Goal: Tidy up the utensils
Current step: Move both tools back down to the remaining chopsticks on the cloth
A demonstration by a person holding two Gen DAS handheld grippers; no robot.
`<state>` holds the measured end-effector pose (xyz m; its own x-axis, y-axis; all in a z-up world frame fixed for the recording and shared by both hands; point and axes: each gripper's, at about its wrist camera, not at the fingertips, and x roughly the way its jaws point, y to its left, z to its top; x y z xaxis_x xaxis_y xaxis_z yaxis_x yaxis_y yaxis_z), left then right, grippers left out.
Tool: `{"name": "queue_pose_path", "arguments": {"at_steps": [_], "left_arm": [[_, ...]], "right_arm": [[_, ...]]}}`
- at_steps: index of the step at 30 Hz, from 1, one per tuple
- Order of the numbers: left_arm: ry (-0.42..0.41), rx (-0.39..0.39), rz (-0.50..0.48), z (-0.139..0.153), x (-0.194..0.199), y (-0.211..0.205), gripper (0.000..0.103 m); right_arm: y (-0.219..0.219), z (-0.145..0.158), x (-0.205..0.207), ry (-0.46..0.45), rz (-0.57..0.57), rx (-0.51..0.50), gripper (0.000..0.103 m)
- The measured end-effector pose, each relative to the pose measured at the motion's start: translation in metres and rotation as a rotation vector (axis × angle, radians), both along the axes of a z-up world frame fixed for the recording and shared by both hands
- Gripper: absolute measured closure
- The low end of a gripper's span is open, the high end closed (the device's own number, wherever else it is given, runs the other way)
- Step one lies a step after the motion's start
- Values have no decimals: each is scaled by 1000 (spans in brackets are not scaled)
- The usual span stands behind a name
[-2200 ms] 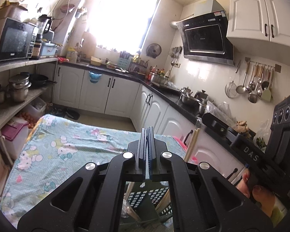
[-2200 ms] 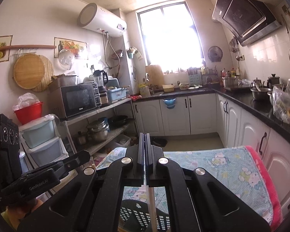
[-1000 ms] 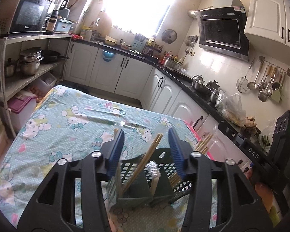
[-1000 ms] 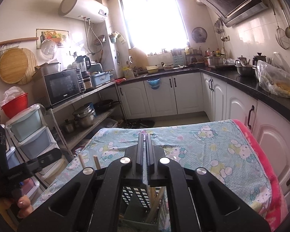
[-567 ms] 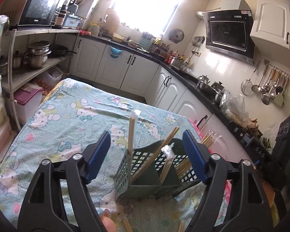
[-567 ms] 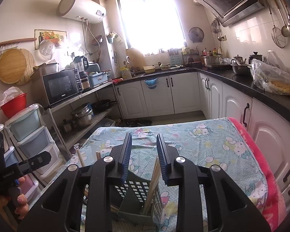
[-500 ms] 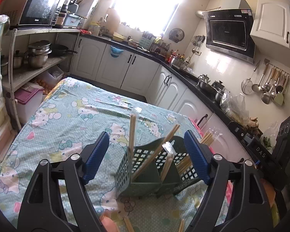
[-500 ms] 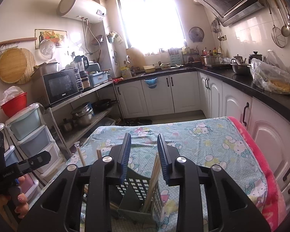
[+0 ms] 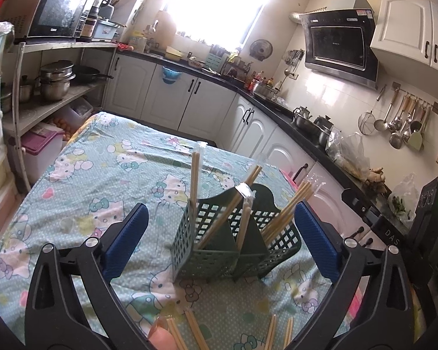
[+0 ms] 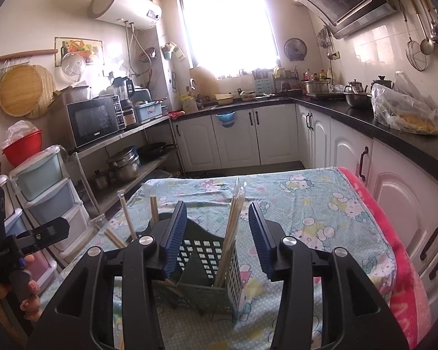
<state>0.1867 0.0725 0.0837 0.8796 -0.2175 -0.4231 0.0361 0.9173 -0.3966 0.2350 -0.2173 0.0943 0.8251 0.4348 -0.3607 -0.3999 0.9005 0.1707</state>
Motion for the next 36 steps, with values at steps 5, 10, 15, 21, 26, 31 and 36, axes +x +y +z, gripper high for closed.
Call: {"name": "queue_pose_path", "arguments": {"at_steps": [5,10,15,21,26,31,36], "left_arm": [[-2,10,3,-4,-7,-3,11],[-3,24,12,-9,-18,-3,11],[7,26,15,-15,-25,-3,11],[25,26,19,-22,-32,-1,11],[29,34,27,-24,-38,0,11],[38,43,27,-29,-43,-1,11],[58,45,22,-37,-48,-3,11]], "right_arm": [[0,0,-12,-23,-1,-15,53],[-3,-4,-22,-26,2,-26,50],[-2,-14,-32,-11,8,-34,49],[2,-26,-42,14,25,-44,48],[6,-29,-51,7,27,-75,48],[5,-35,-59,18,33,-82,47],[5,-42,-67,39,44,-91,47]]}}
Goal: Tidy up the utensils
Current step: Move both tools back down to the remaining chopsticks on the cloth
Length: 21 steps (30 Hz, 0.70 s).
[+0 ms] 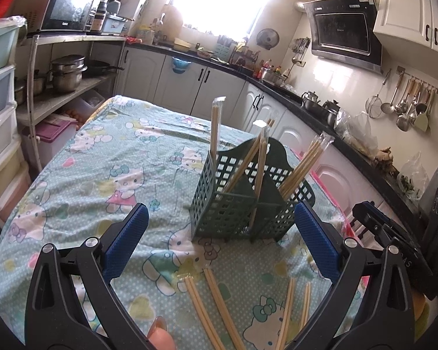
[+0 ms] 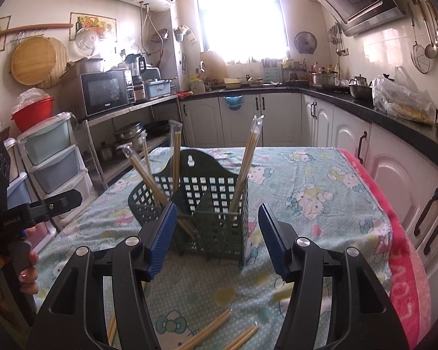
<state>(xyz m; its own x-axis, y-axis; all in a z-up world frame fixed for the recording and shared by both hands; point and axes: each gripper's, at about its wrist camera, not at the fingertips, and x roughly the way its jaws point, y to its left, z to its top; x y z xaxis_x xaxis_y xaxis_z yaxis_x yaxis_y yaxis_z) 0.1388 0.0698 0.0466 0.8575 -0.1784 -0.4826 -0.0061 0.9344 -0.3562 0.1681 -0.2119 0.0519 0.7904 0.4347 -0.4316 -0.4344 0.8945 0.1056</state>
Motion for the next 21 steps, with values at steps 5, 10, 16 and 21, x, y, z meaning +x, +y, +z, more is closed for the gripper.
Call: {"name": "queue_pose_path", "arguments": {"at_steps": [5,10,16,21], "left_arm": [[20,-6,1,-7,-5,0,11],[42,-11,4,-16,-6,2,11],[78,-7,0,-28,-8,1,11],[100,1,8,-36,-10,2,11]], "right_arm": [[0,-7,-7,18,7,-13,47],[-2,-14,-12,43,13,-22,47],[-5,-23,-17,71,16,-24,47],[-3,-29,-21,93,25,-31,47]]}}
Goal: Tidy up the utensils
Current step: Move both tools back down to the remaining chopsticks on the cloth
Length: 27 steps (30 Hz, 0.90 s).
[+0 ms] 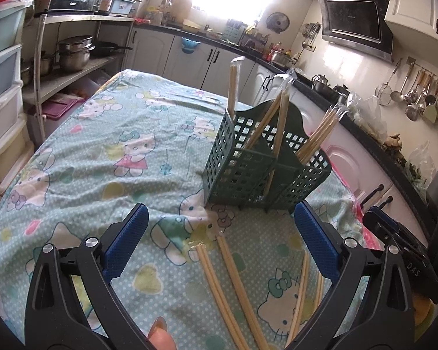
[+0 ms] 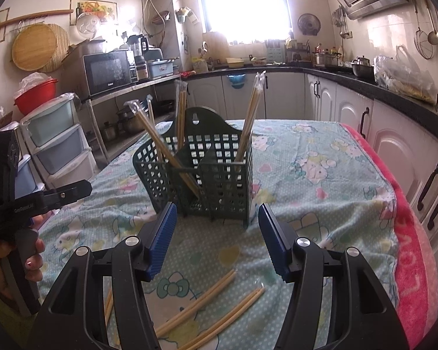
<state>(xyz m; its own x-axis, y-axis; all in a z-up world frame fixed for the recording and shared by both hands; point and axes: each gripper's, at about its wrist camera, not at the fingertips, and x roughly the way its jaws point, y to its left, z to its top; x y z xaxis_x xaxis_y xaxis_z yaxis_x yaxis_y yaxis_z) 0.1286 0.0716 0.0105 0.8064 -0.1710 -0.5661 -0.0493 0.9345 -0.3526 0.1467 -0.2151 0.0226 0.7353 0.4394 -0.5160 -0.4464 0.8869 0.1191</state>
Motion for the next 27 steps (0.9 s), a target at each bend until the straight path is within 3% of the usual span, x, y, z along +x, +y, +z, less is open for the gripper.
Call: {"name": "queue_pose_path", "arguments": {"at_steps": [27], "left_arm": [[111,31,-23,-41,2,-9,11]], "right_arm": [[17,-47,0,174,53,-66,47]]}}
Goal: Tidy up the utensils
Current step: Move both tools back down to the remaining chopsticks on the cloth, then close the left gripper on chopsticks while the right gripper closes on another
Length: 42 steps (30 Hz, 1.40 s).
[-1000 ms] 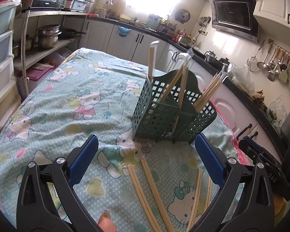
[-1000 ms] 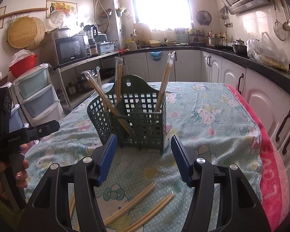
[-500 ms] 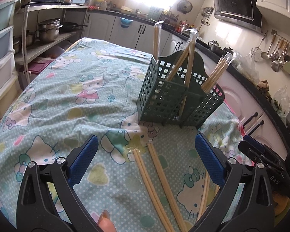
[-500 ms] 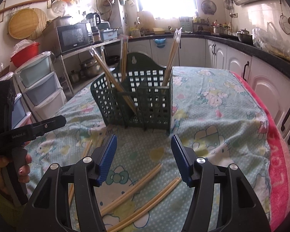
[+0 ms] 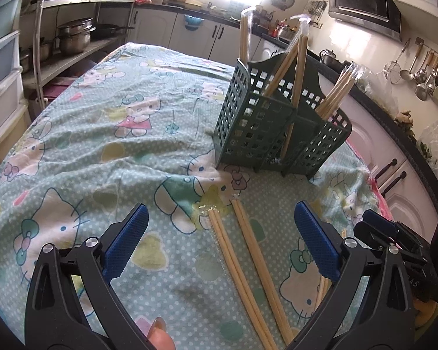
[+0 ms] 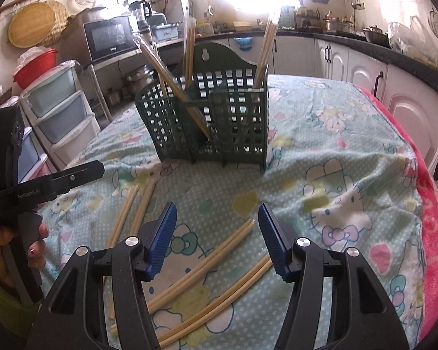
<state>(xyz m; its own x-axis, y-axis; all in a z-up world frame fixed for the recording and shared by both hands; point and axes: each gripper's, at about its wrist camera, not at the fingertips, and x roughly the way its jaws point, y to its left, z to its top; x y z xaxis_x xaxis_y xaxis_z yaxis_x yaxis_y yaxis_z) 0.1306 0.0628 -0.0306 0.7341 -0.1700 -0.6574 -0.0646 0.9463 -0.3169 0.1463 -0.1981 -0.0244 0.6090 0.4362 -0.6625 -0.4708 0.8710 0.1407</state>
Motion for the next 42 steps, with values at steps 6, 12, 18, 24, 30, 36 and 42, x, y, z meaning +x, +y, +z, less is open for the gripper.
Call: {"name": "queue_pose_path", "arguments": {"at_steps": [6,12,18,24,30,36,42], "left_arm": [[33,-20,-16,-13,4,0,16],[69,-65,-43,-23,7,1,49],[116,-117,-66,-35,14,1,70],[144,-118,-71,-43,25,0,74],[165,-112,-39,-49,37,5,84],[167,-136,-28,-52,44,11,87],[164,-132,-18,-53,47,11,87]], "right_arm": [[3,-13,6,65,17,2,47],[5,-25,13,119,5,1,47],[5,-34,20,161,-7,2,47],[3,-42,27,203,-27,10,47],[5,-45,33,216,-34,10,47],[9,-47,44,235,-46,20,46],[19,-47,51,225,-60,-15,49]]}}
